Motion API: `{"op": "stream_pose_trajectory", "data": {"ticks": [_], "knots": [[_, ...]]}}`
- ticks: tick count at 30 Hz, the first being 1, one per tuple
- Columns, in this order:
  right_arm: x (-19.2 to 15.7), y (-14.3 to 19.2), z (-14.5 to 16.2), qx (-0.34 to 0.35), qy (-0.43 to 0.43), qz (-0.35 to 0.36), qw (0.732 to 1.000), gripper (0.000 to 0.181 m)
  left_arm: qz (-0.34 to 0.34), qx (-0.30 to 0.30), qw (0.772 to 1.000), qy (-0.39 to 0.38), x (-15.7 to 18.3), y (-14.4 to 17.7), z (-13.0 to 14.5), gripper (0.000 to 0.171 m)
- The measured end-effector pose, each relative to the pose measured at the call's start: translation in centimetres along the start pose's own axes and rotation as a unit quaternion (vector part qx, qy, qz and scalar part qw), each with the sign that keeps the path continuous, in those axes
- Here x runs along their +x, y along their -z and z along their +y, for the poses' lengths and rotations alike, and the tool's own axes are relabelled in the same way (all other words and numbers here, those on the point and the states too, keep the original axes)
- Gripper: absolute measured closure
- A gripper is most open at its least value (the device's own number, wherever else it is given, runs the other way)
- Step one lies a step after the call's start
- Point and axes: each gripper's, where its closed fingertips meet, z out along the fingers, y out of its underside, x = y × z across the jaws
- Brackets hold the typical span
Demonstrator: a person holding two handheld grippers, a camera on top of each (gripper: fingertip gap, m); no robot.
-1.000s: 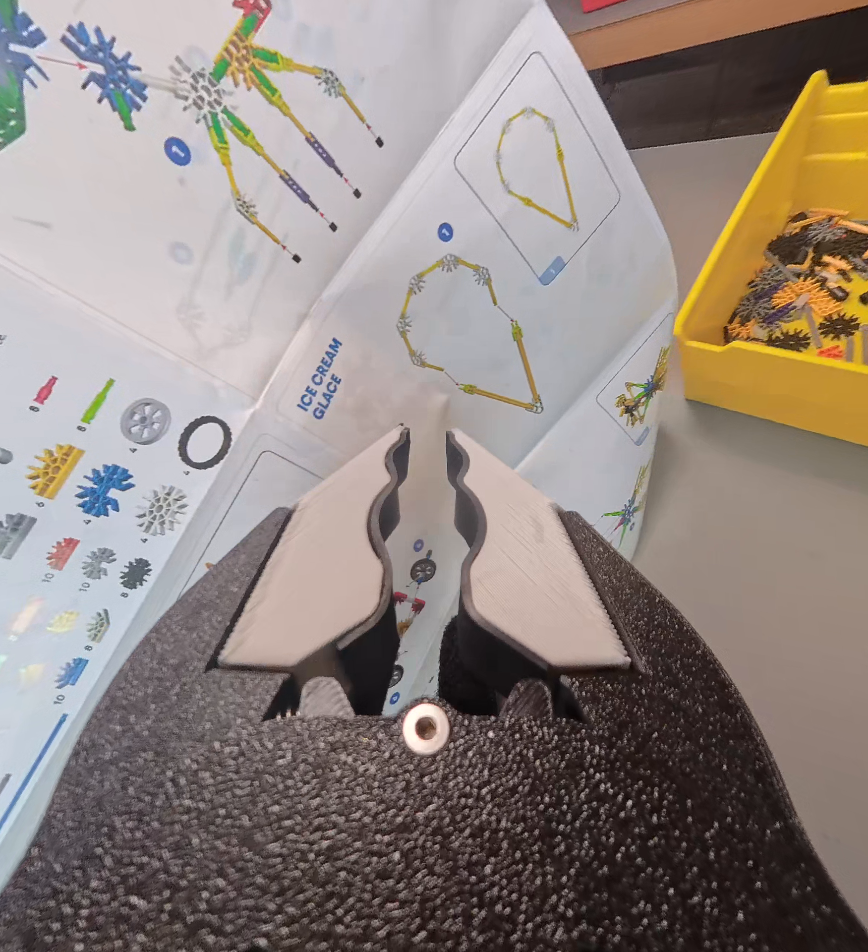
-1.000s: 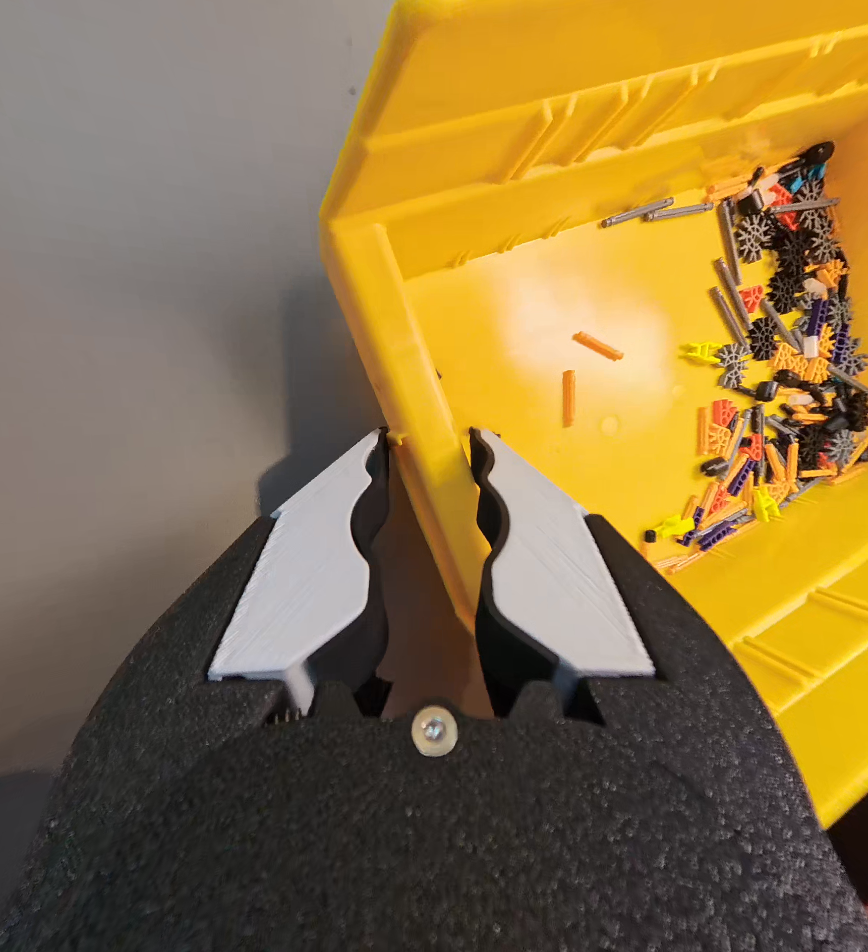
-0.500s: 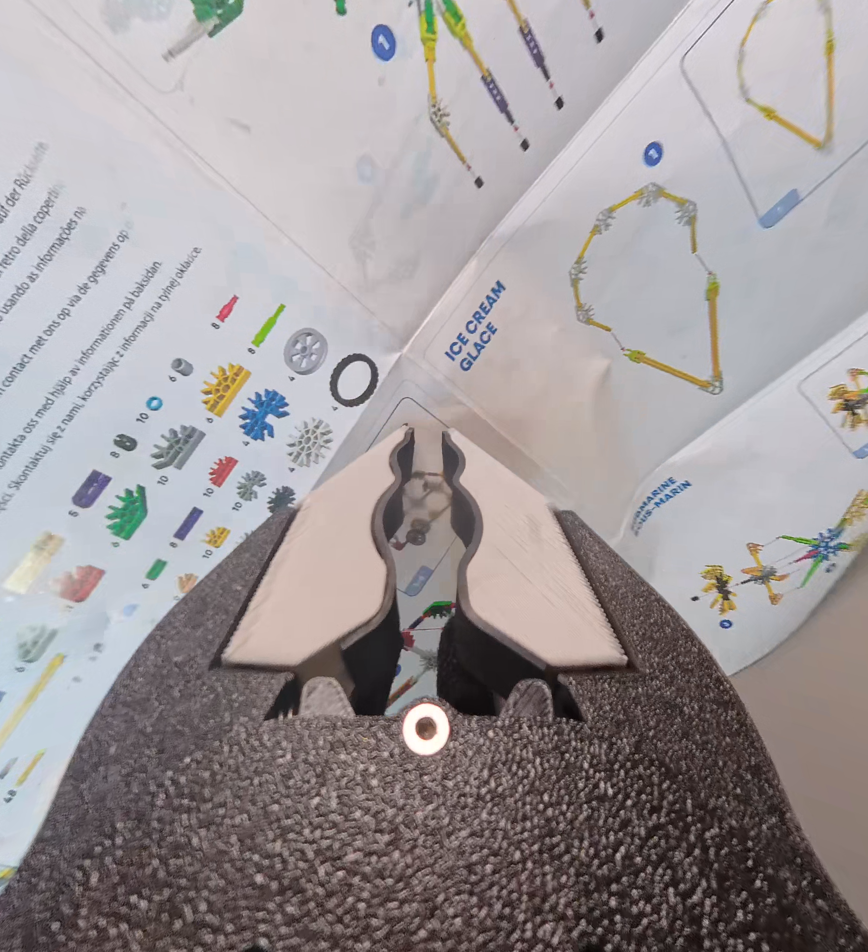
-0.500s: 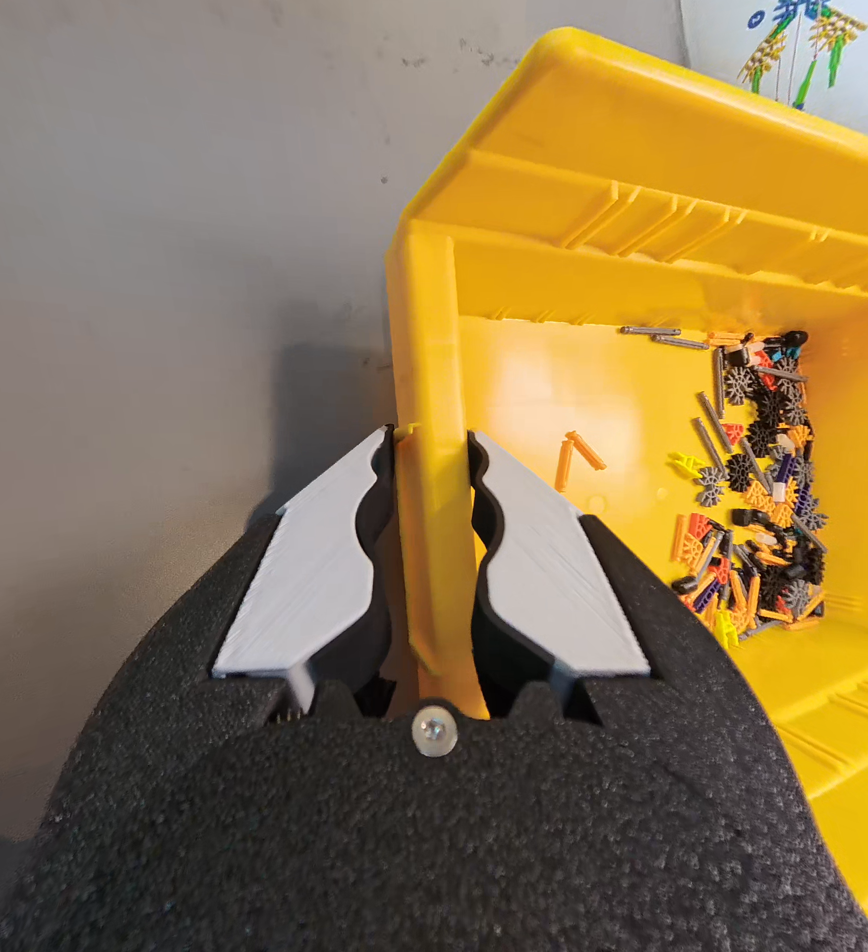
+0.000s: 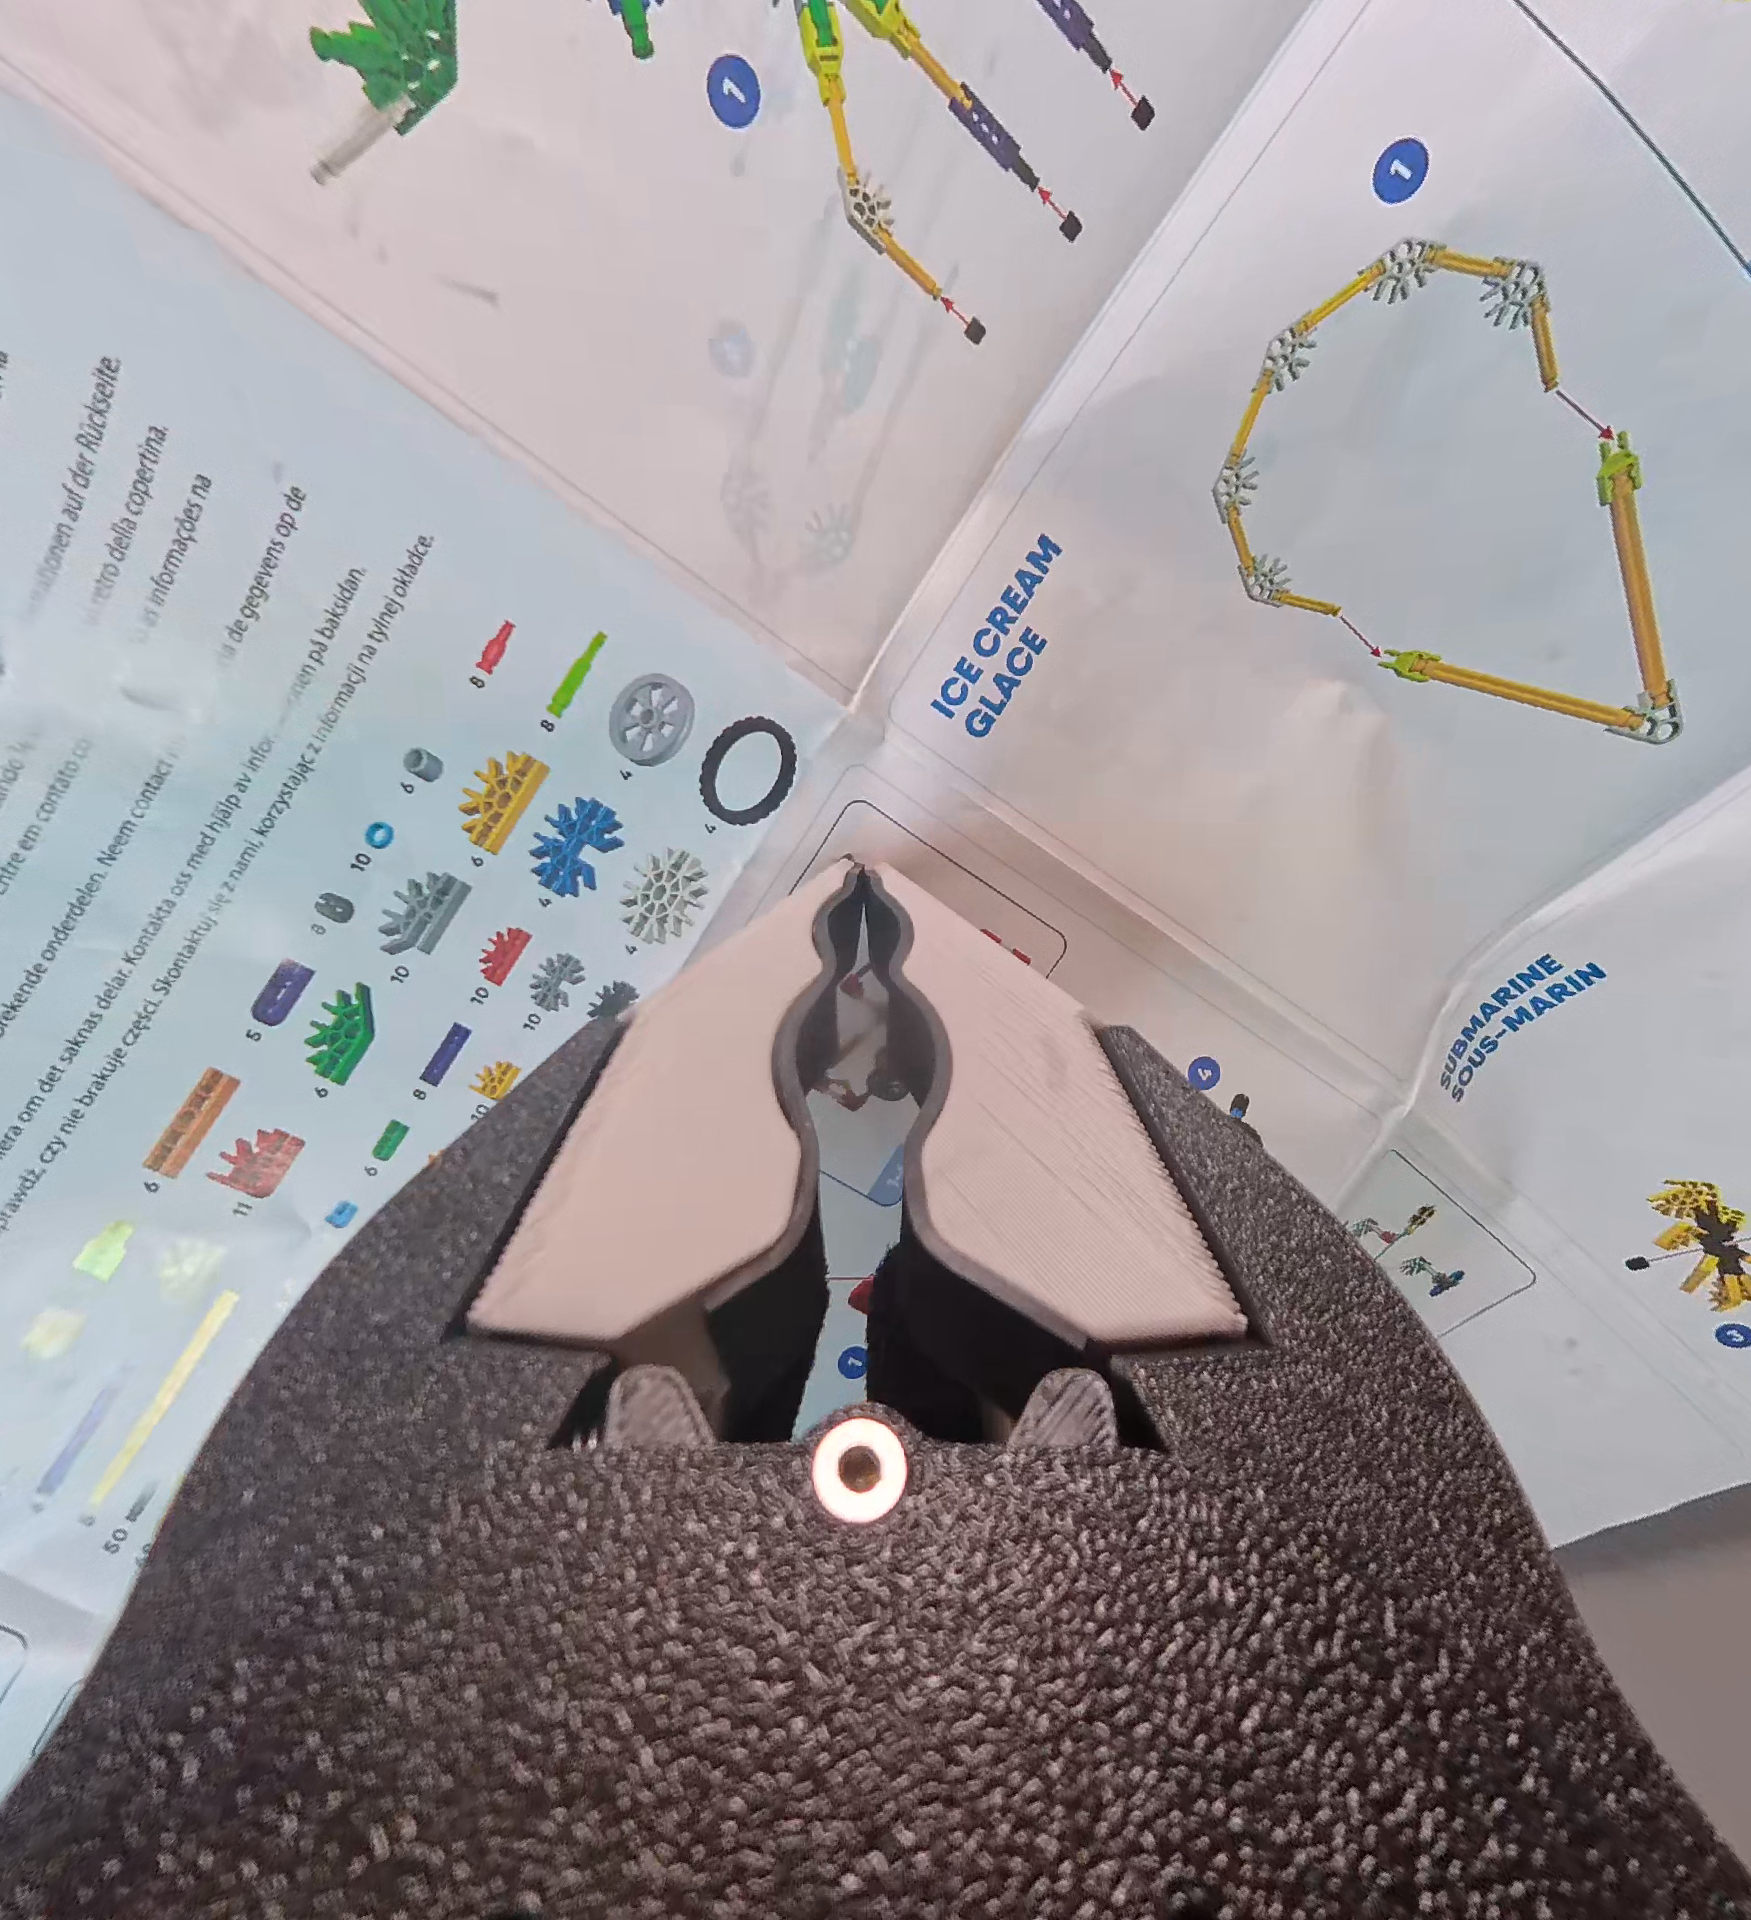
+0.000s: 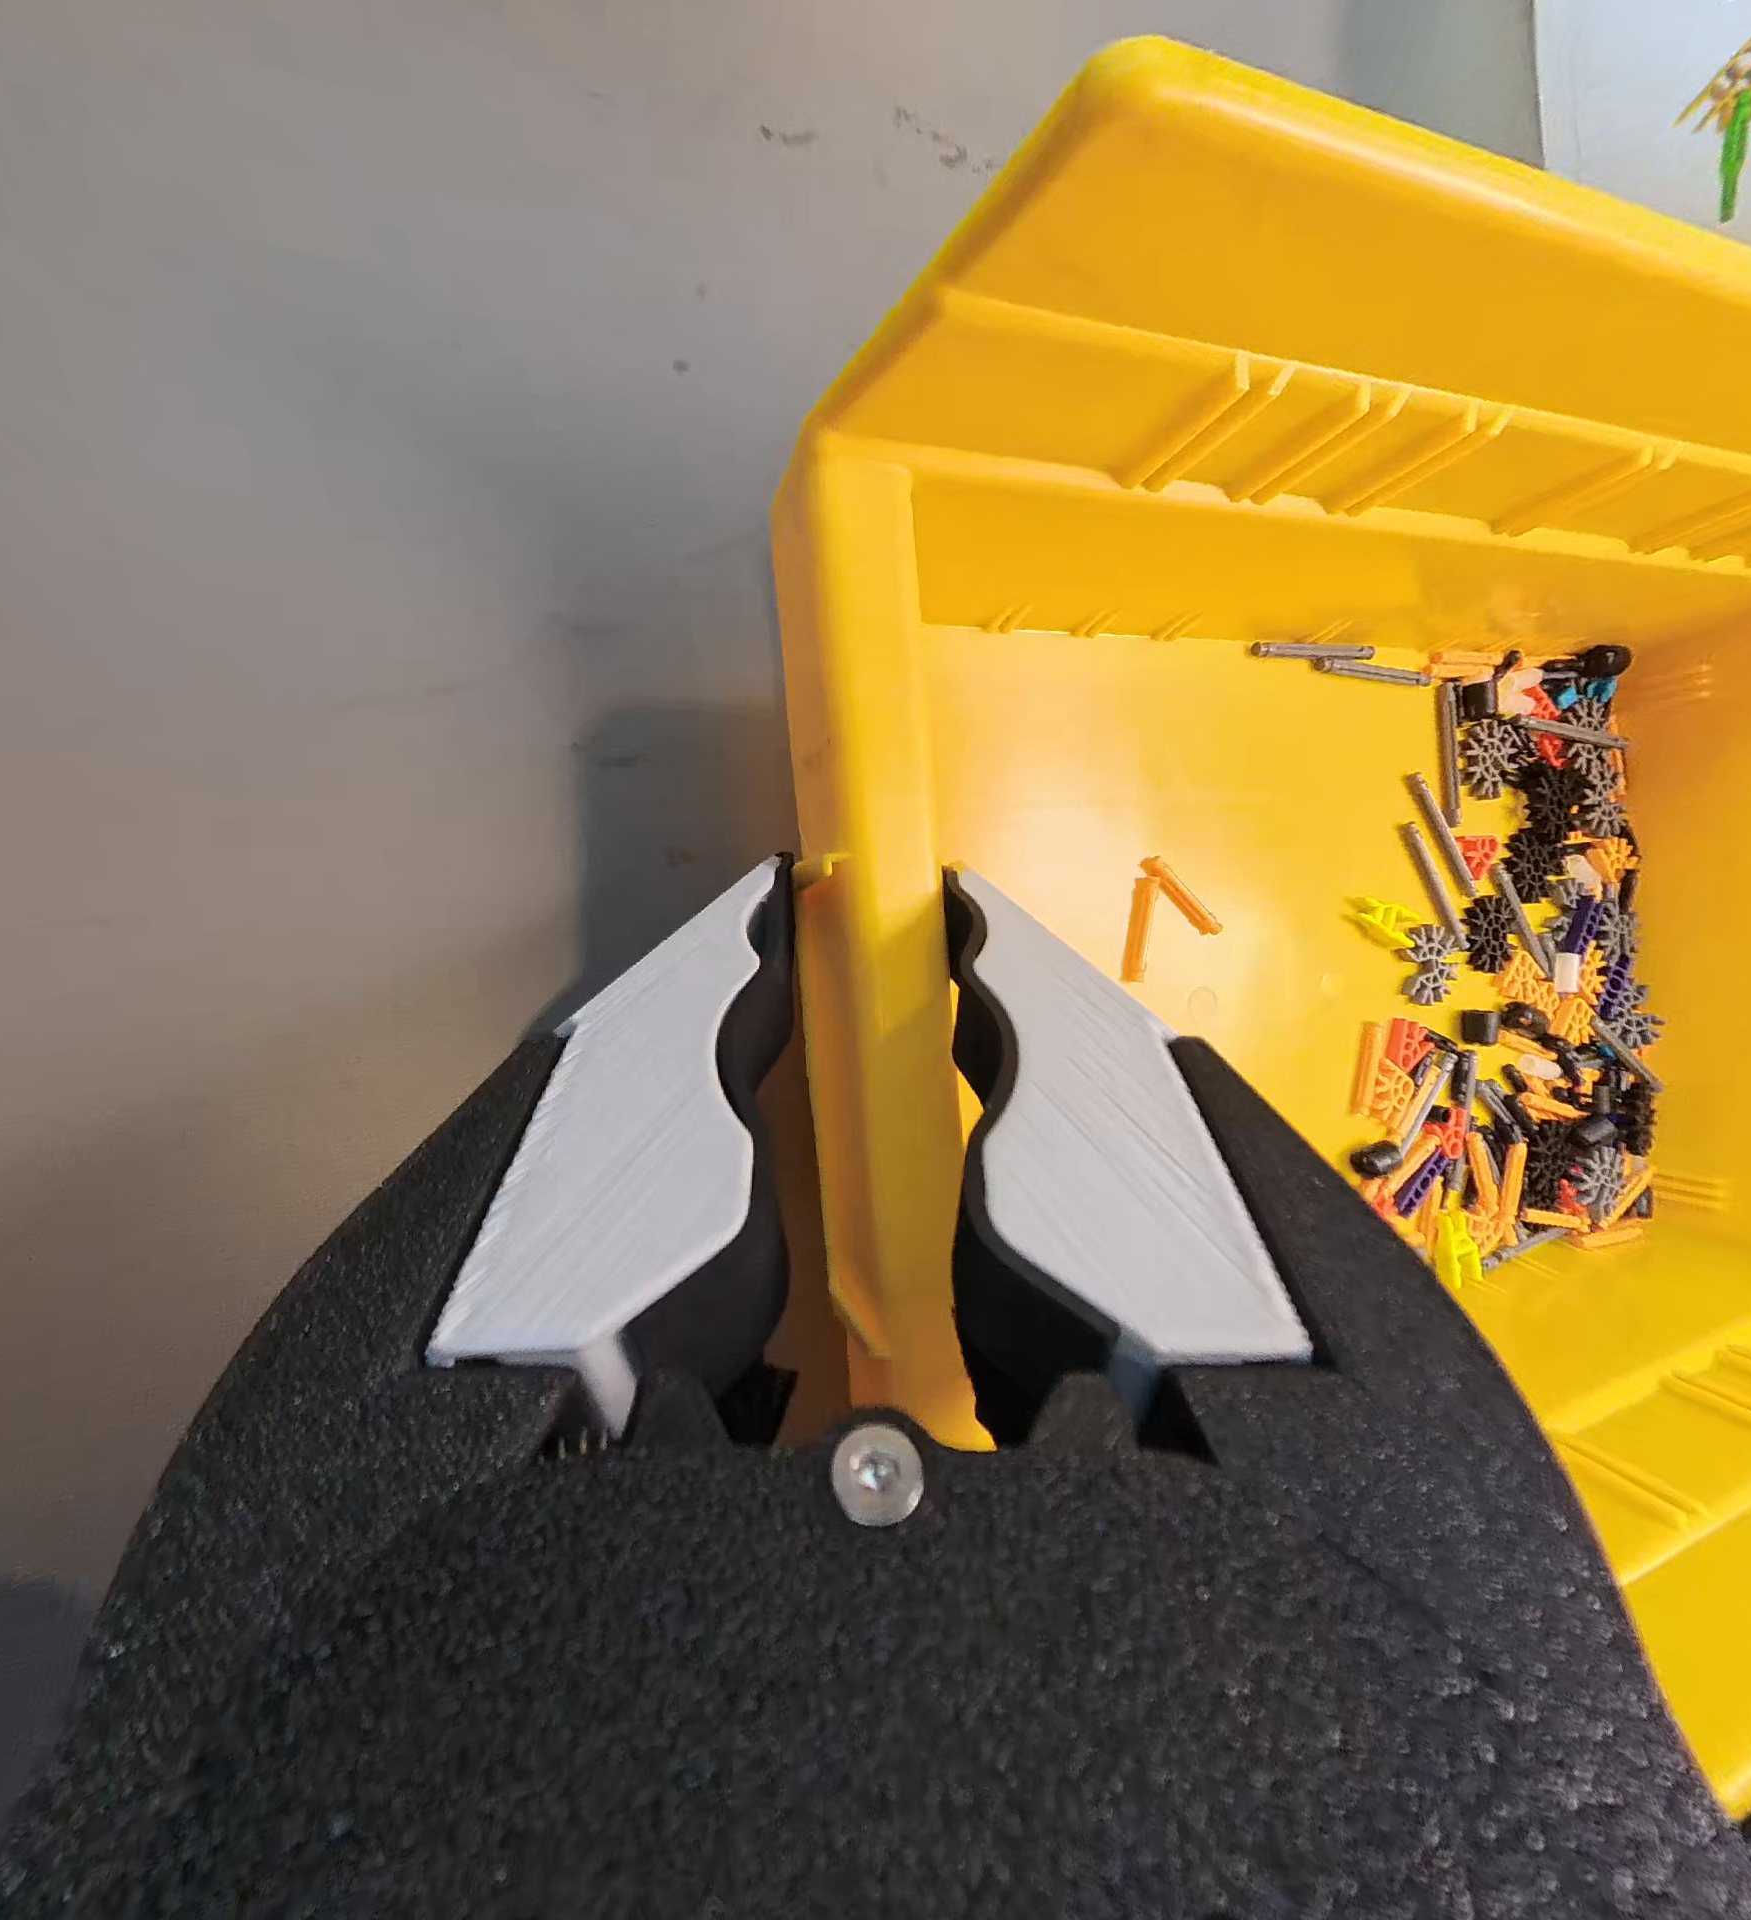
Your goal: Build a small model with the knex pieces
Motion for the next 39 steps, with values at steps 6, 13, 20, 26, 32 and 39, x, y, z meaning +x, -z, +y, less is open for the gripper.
{"op": "stream_pose_trajectory", "data": {"ticks": [6,13,20,26,32,39], "knots": [[1.5,-0.8,1.8,-0.035,-0.019,0.045,0.998,0.149,-0.018,0.001,0.999,-0.031,-0.6,0.6,1.1,0.171],[2.2,-0.6,2.1,-0.02,-0.056,0.077,0.995,0.136,-0.022,0.002,0.999,-0.046,-0.5,0.8,1.3,0.17],[2.0,0.6,0.8,0.011,-0.072,0.099,0.992,0.136,-0.01,0.006,0.997,-0.072,1.1,1.2,1.5,0.162],[1.7,1.4,0.6,0.022,-0.089,0.117,0.989,0.137,-0.008,0.01,0.997,-0.078,1.6,1.7,1.7,0.16],[1.3,1.8,-0.1,0.034,-0.106,0.13,0.985,0.136,-0.008,0.022,0.997,-0.077,1.7,2.4,1.6,0.16],[1.9,3.2,-4.2,0.085,-0.162,0.156,0.971,0.131,0.016,0.045,0.998,-0.045,2.3,5.5,0.9,0.158]]}}
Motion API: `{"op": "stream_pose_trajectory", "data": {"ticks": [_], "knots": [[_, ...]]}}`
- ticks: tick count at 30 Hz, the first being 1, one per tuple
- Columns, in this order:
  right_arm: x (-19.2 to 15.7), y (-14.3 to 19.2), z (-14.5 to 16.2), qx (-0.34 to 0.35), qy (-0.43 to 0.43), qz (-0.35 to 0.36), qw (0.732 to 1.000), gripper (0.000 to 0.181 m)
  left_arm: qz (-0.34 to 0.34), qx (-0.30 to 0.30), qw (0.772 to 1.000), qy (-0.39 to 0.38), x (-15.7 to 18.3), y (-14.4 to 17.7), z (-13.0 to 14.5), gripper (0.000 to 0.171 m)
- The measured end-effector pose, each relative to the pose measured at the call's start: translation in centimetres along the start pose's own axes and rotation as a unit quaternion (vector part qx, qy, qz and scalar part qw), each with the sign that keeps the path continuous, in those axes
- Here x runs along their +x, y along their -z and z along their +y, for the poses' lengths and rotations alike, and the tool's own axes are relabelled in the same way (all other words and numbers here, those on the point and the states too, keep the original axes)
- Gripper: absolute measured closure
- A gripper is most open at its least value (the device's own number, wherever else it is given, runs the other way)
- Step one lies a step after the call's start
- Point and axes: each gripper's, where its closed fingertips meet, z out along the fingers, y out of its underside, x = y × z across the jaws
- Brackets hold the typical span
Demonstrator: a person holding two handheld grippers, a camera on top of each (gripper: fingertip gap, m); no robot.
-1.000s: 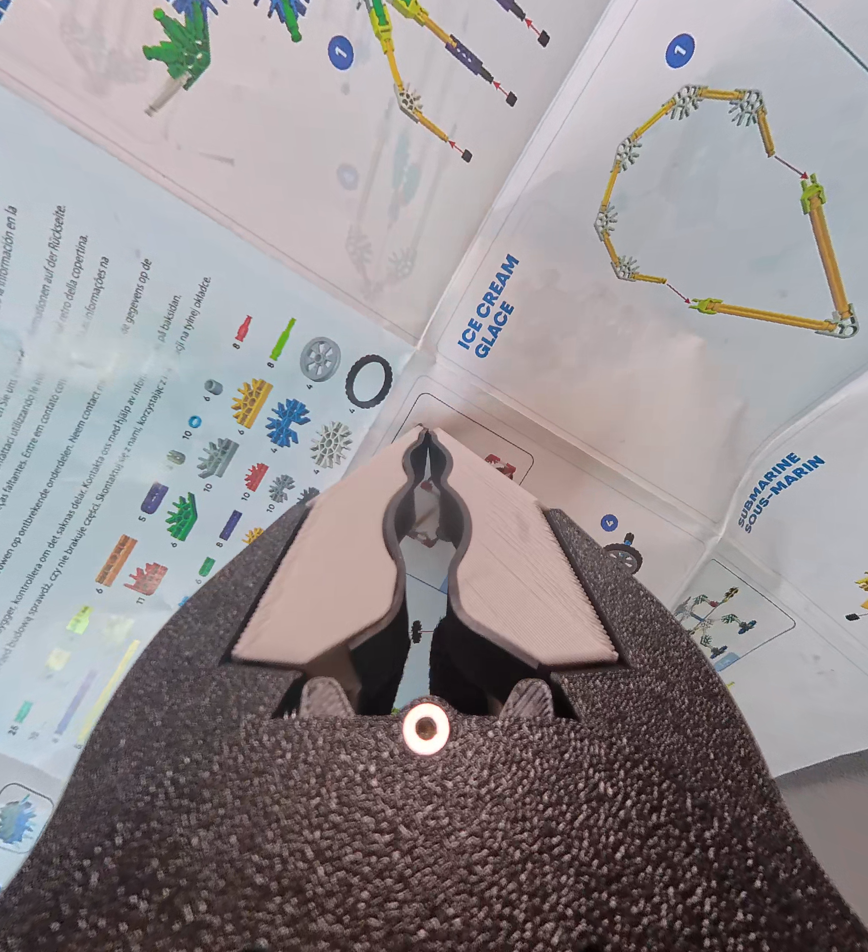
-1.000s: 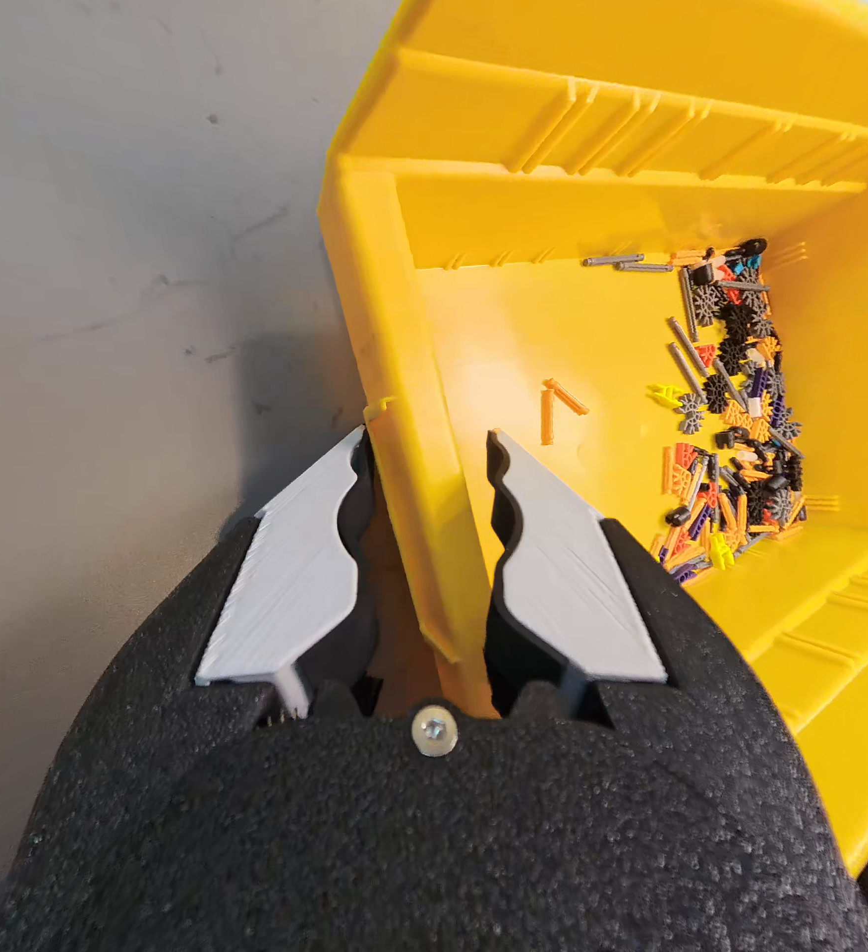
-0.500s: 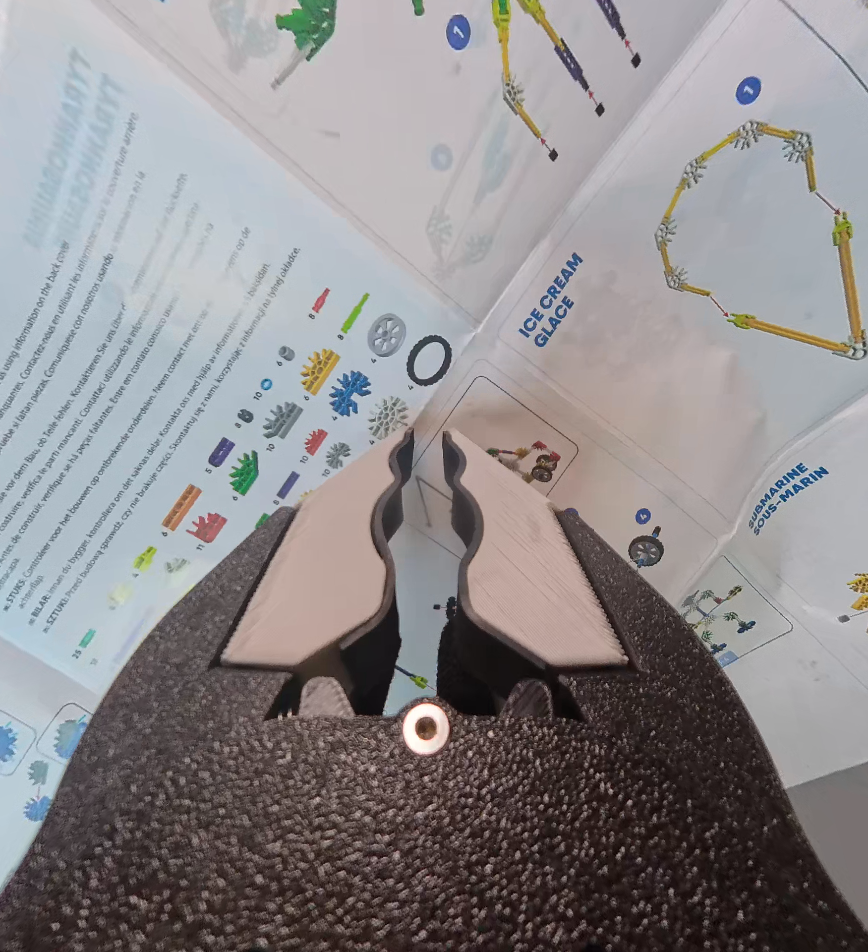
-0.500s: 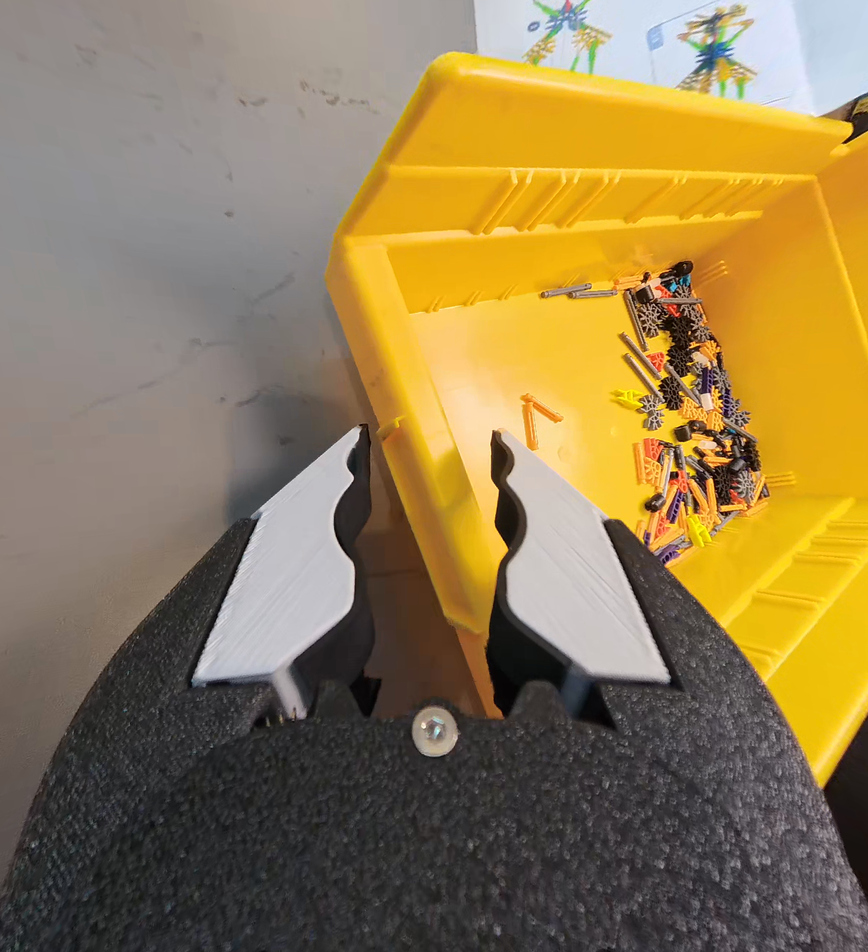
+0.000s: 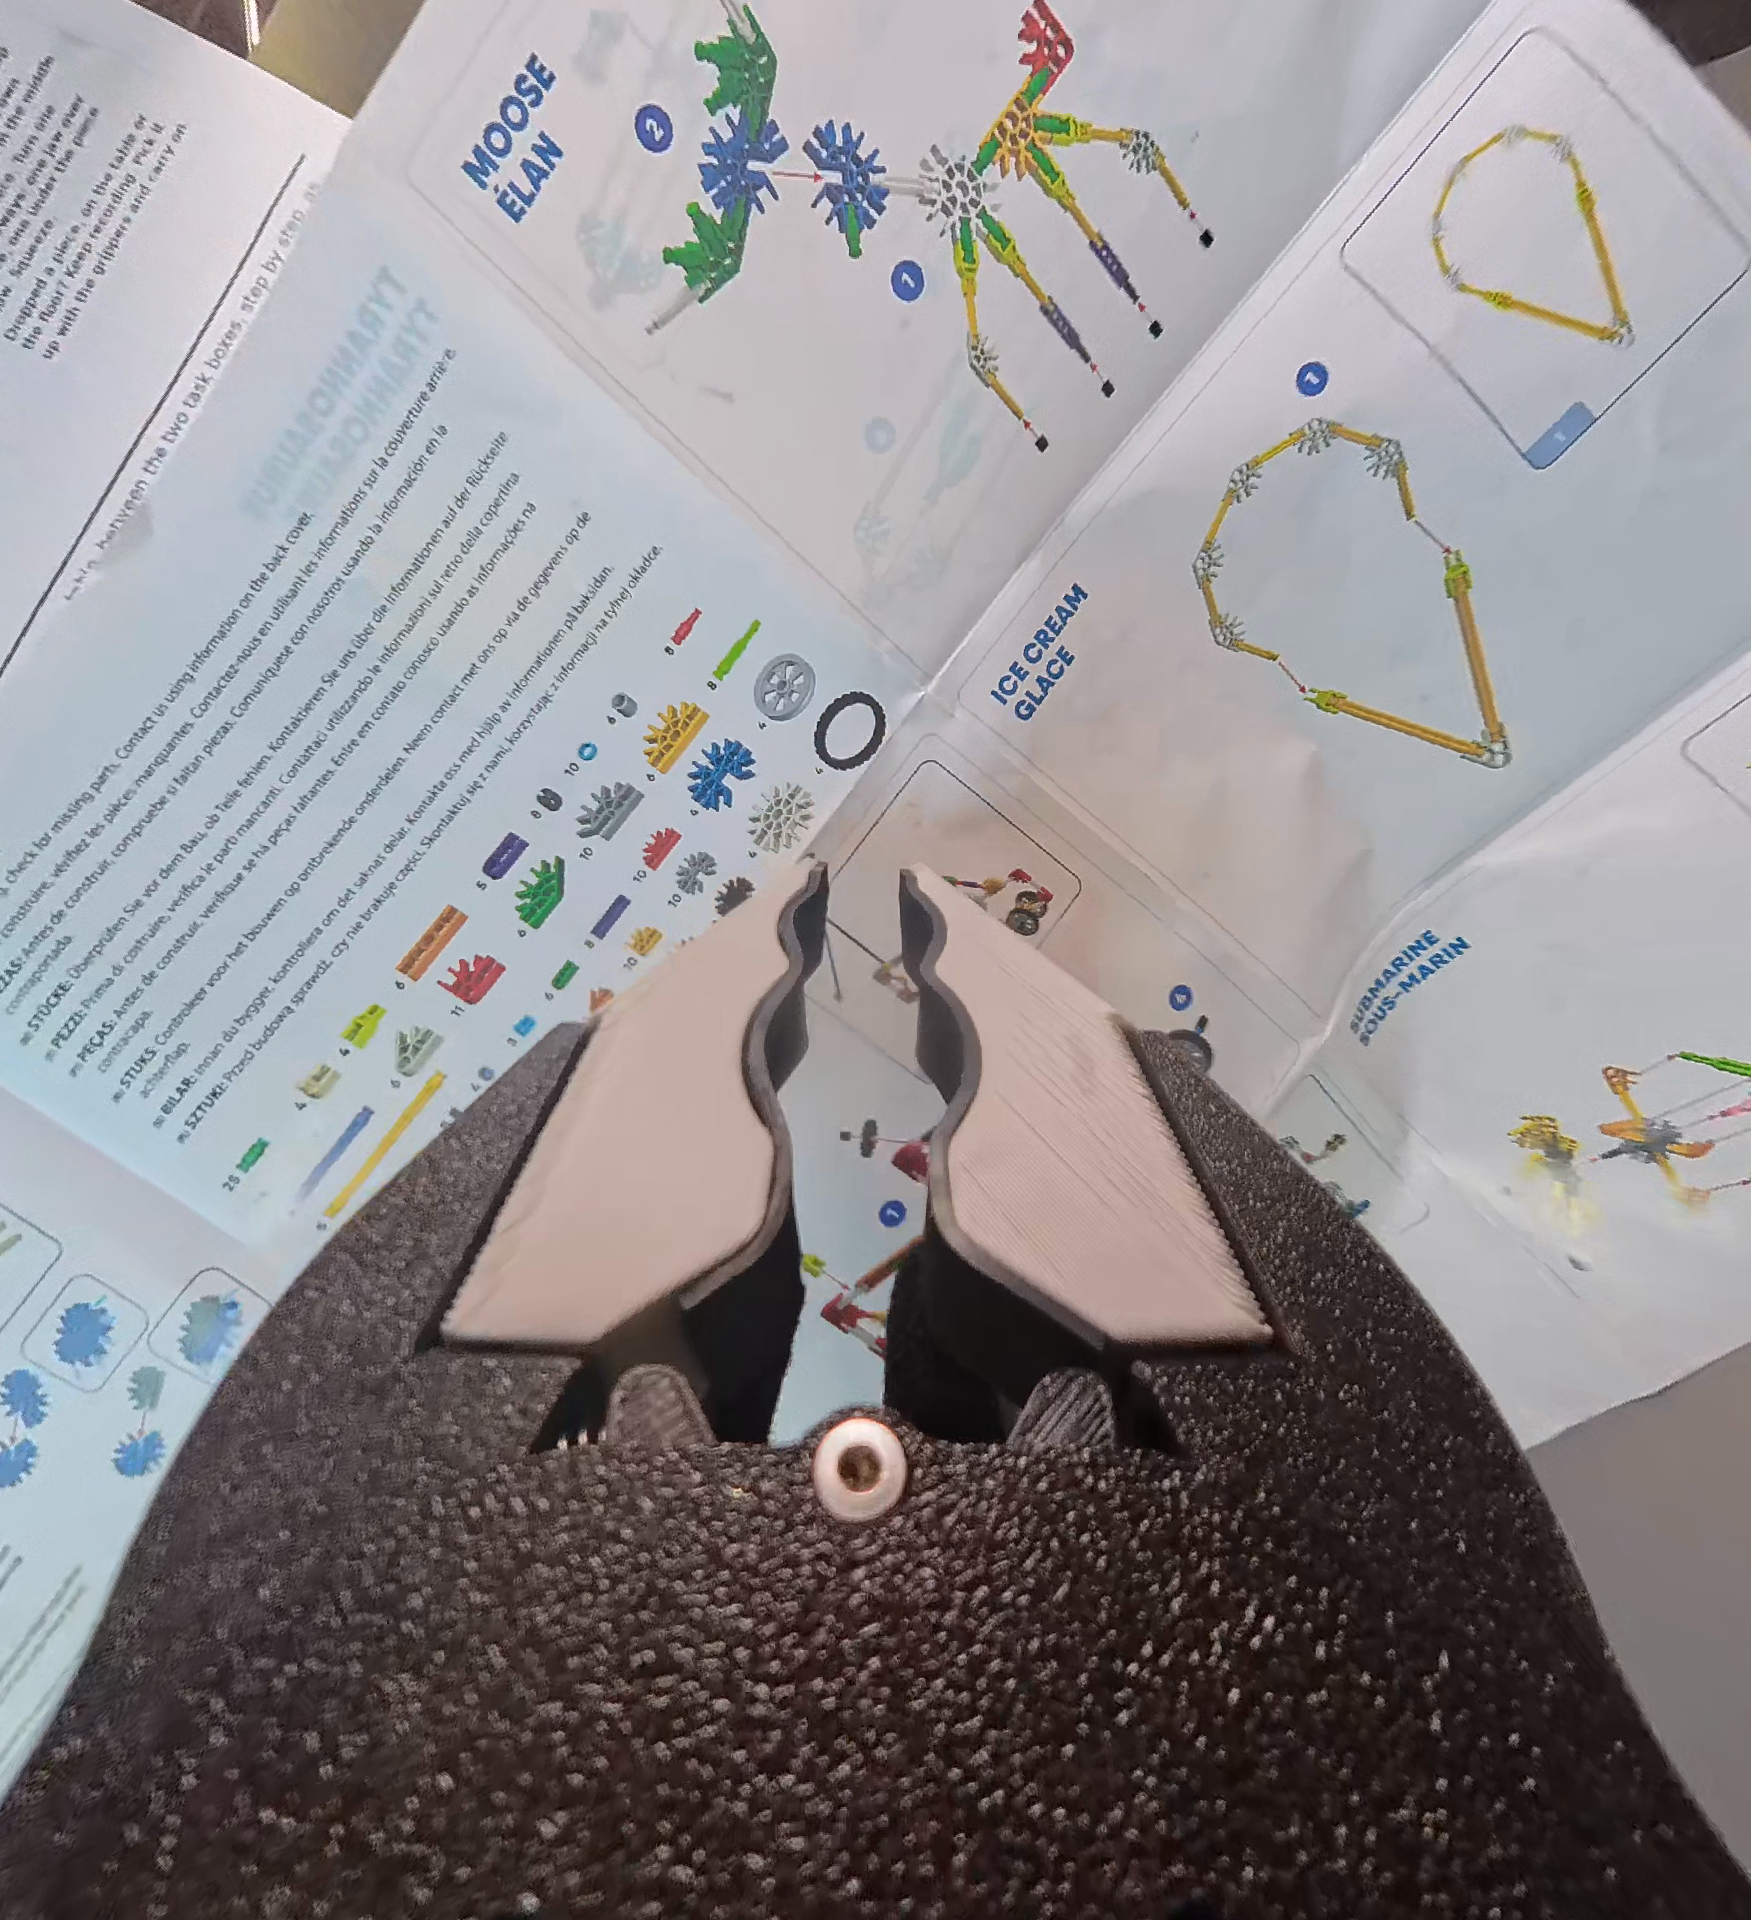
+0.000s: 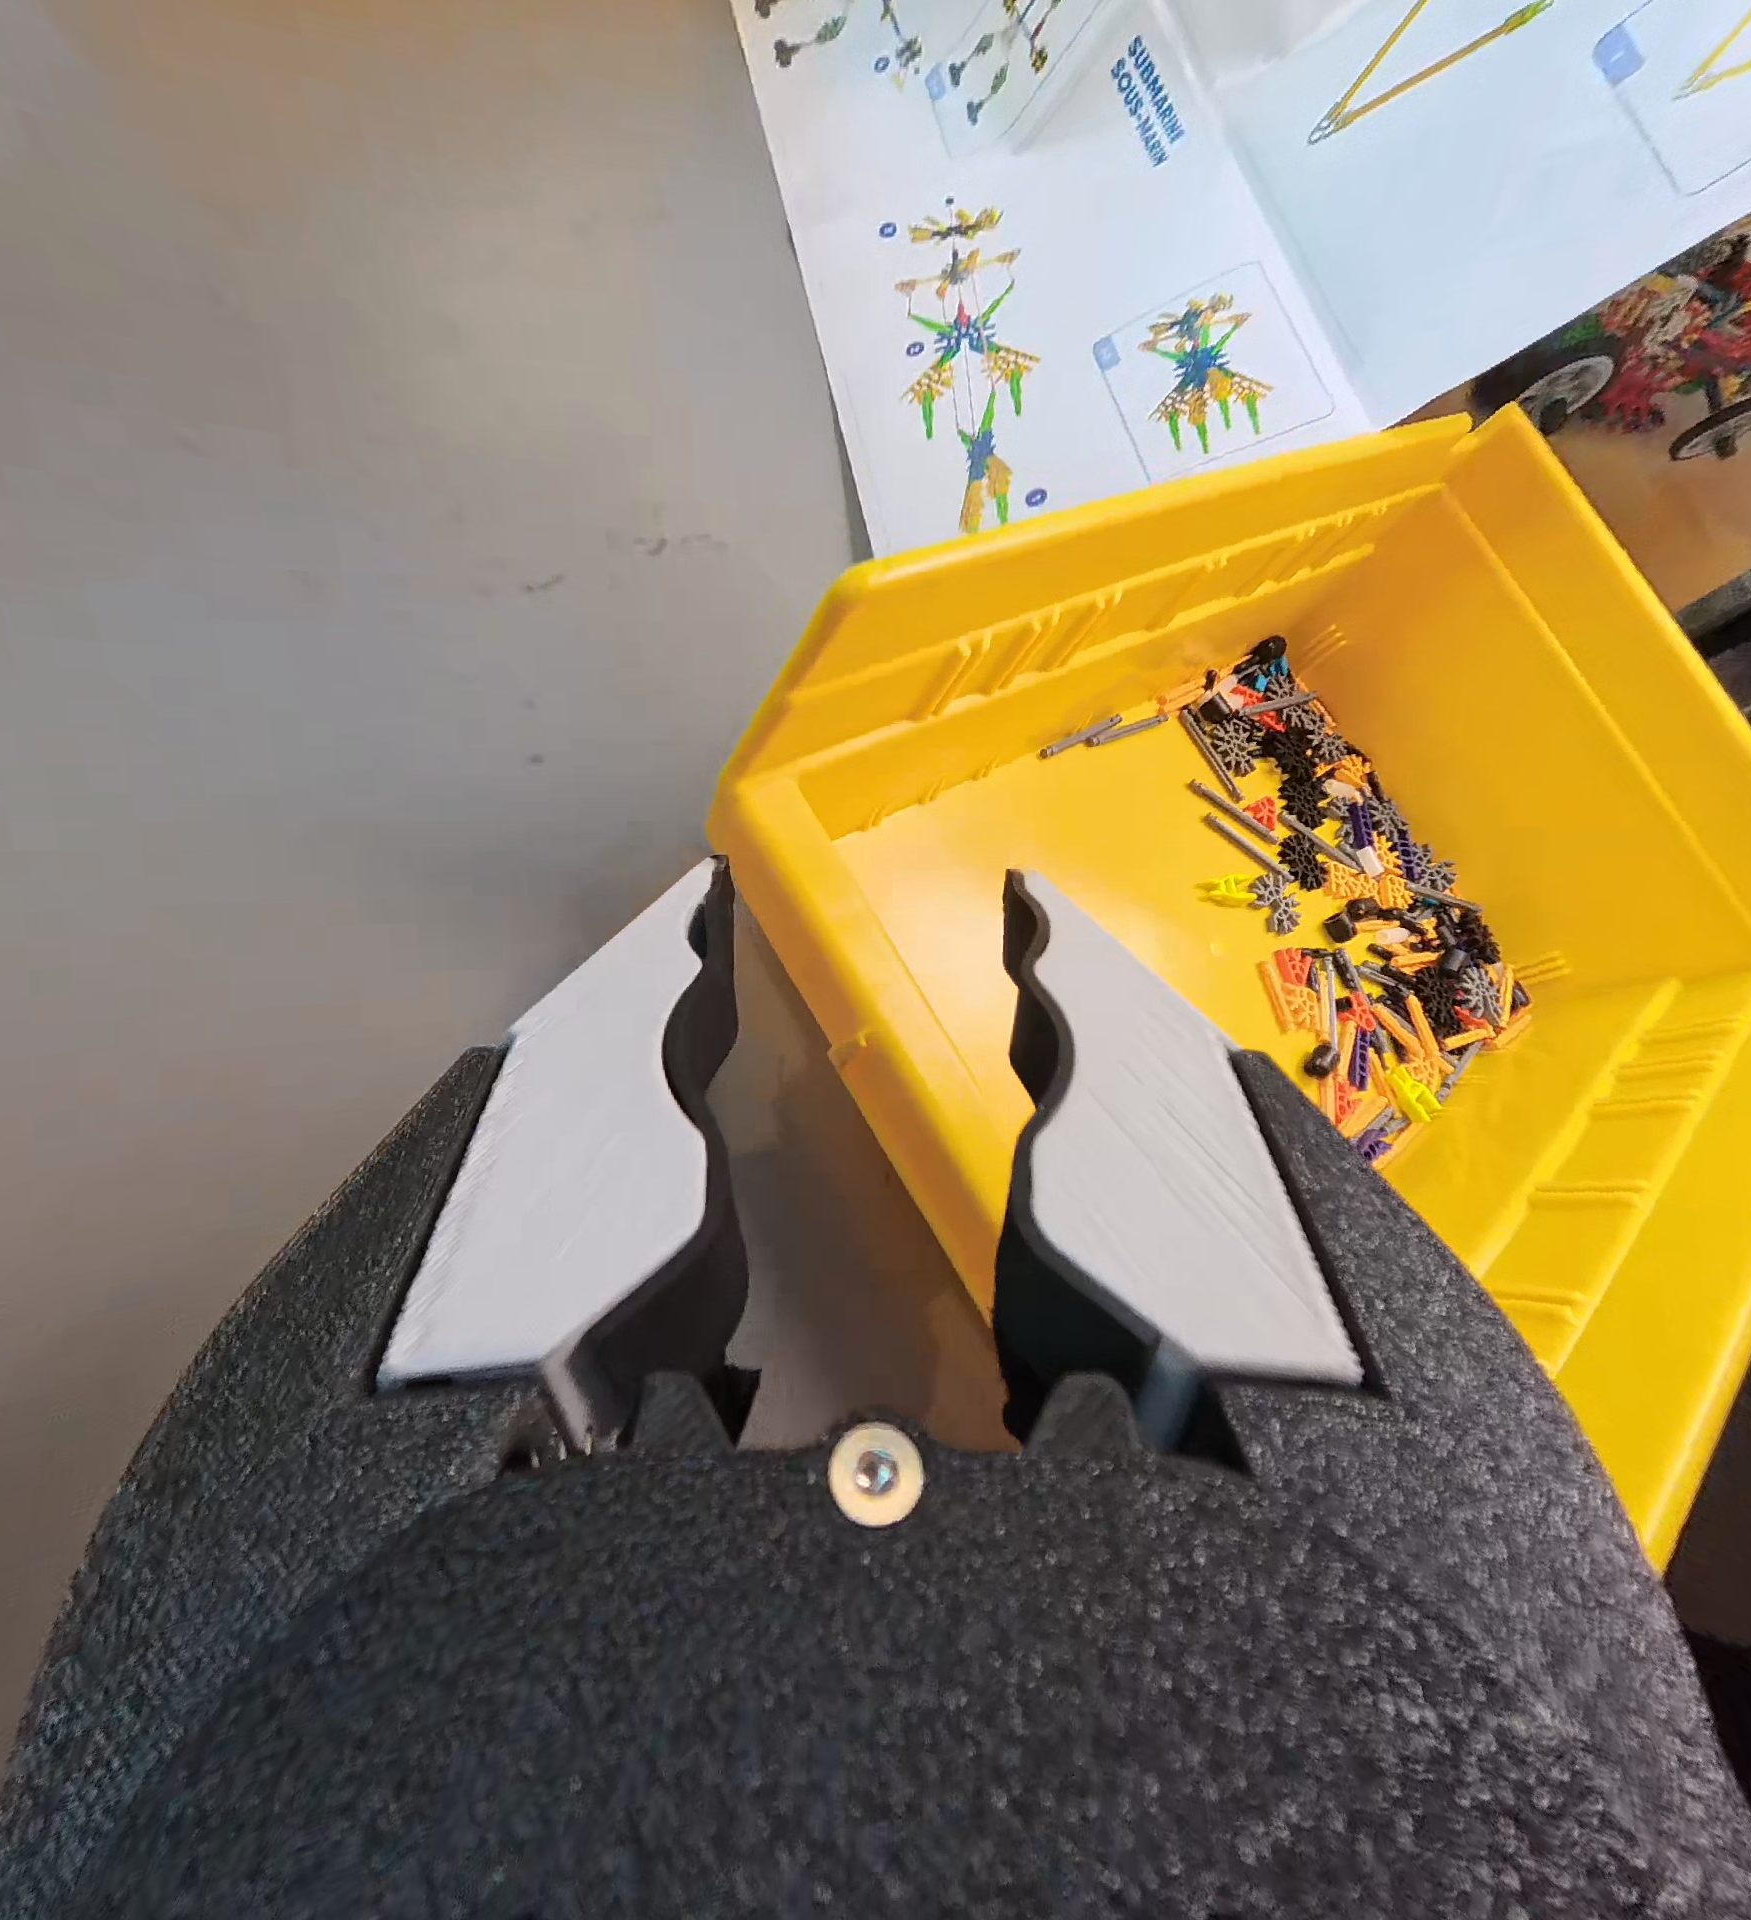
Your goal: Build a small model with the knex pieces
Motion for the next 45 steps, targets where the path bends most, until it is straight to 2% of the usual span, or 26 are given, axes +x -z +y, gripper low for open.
{"op": "stream_pose_trajectory", "data": {"ticks": [2,4,6,8,10,13,17,19,20,24,26,28,31,33,35,37,39,41,45], "knots": [[-0.5,0.1,-1.3,0.012,-0.012,0.005,1.0,0.127,0.034,0.024,0.998,0.049,1.2,2.6,-0.8,0.157],[-1.4,0.3,-2.7,0.029,-0.02,0.011,0.999,0.123,0.081,0.062,0.988,0.115,3.2,6.7,-1.8,0.155],[-2.8,0.4,-4.1,0.051,-0.039,0.014,0.998,0.12,0.133,0.104,0.968,0.187,5.8,11.6,-2.2,0.152],[-4.5,0.3,-5.3,0.074,-0.06,0.017,0.995,0.116,0.163,0.127,0.947,0.244,8.6,16.3,-1.3,0.149],[-6.3,0.0,-6.0,0.083,-0.074,0.017,0.994,0.111,0.171,0.119,0.94,0.271,11.8,20.2,1.3,0.147],[-8.7,-0.6,-6.9,0.094,-0.098,0.006,0.991,0.106,0.159,0.071,0.937,0.301,16.5,24.7,6.9,0.142],[-9.6,-1.2,-8.9,0.125,-0.152,0.01,0.98,0.103,0.113,-0.016,0.941,0.319,21.4,28.1,16.2,0.135],[-10.0,-1.8,-10.3,0.139,-0.19,0.0,0.972,0.101,0.112,-0.046,0.928,0.353,22.9,29.4,19.5,0.134],[-10.3,-2.0,-11.0,0.143,-0.199,-0.004,0.97,0.099,0.117,-0.061,0.919,0.372,22.9,30.1,20.1,0.125],[-13.4,-1.7,-12.5,0.116,-0.163,-0.025,0.98,0.094,0.11,-0.057,0.916,0.383,21.3,34.3,20.3,0.123],[-14.9,-0.2,-10.9,0.072,-0.124,-0.036,0.989,0.09,0.102,-0.088,0.919,0.37,21.0,37.0,22.0,0.116],[-17.2,2.3,-8.0,0.01,-0.119,-0.086,0.989,0.084,0.097,-0.119,0.915,0.372,21.4,40.1,24.1,0.111],[-21.7,7.1,-2.7,-0.101,-0.087,-0.141,0.981,0.056,0.085,-0.16,0.897,0.404,22.8,44.7,27.4,0.099],[-24.4,9.9,0.7,-0.172,-0.032,-0.14,0.974,0.042,0.085,-0.164,0.882,0.433,24.2,47.3,28.1,0.089],[-26.1,10.8,3.5,-0.224,-0.025,-0.123,0.966,0.037,0.099,-0.156,0.868,0.461,25.9,48.9,27.6,0.076],[-26.5,10.2,5.4,-0.237,-0.066,-0.112,0.963,0.042,0.108,-0.162,0.863,0.466,27.8,49.4,27.8,0.068],[-26.6,9.6,5.6,-0.208,-0.119,-0.135,0.961,0.045,0.118,-0.184,0.863,0.455,29.9,49.0,28.0,0.056],[-25.2,9.0,5.5,-0.194,-0.153,-0.114,0.962,0.047,0.086,-0.202,0.875,0.431,30.0,48.7,28.3,0.056],[-20.7,7.6,6.4,-0.166,-0.238,-0.031,0.957,0.047,0.059,-0.209,0.86,0.462,29.8,49.2,28.7,0.057]]}}
